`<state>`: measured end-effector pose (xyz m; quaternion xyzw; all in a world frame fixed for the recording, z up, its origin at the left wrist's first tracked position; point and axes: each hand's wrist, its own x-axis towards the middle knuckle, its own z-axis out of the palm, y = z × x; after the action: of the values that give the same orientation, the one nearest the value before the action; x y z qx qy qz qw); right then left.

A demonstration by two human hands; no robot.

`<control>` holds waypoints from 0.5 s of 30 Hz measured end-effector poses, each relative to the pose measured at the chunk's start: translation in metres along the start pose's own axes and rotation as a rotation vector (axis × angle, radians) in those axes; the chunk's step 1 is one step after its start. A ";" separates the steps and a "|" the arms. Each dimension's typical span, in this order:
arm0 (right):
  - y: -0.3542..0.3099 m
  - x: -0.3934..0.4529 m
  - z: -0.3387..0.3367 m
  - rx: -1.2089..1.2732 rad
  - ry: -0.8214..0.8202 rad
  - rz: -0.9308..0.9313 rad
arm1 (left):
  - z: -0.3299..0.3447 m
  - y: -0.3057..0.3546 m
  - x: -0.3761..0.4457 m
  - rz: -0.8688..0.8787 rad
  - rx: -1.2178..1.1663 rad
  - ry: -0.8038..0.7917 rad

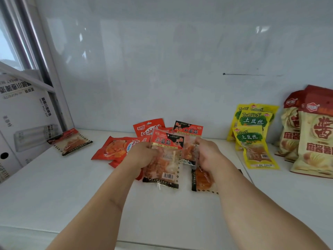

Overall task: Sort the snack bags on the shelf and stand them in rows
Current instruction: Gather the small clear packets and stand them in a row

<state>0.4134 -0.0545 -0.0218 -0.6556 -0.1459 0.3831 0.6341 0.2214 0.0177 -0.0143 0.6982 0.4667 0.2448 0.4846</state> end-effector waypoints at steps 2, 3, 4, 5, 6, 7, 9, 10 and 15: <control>-0.003 0.000 -0.002 0.025 0.004 -0.001 | -0.003 0.001 0.000 -0.005 -0.083 -0.027; -0.004 0.001 -0.004 0.030 0.001 -0.008 | -0.003 0.001 0.000 -0.020 -0.150 -0.042; -0.005 0.001 -0.004 0.032 -0.002 -0.011 | -0.003 0.002 0.001 -0.040 -0.214 -0.051; -0.006 0.001 -0.005 0.034 0.000 -0.012 | -0.003 0.002 0.001 -0.053 -0.258 -0.050; -0.007 0.000 -0.005 0.038 0.000 -0.014 | -0.002 0.002 0.002 -0.061 -0.284 -0.048; -0.007 0.001 -0.006 0.042 0.000 -0.015 | -0.001 0.002 0.002 -0.065 -0.308 -0.051; -0.007 -0.001 -0.008 0.046 0.007 -0.011 | 0.001 0.002 0.001 -0.075 -0.334 -0.064; -0.007 -0.001 -0.008 0.054 0.006 -0.009 | 0.002 0.002 0.000 -0.083 -0.345 -0.071; -0.007 -0.003 -0.009 0.086 -0.031 -0.015 | 0.002 0.004 -0.001 -0.143 -0.451 -0.067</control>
<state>0.4194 -0.0616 -0.0154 -0.6204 -0.1439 0.3944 0.6624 0.2241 0.0157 -0.0117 0.5451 0.4319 0.2847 0.6597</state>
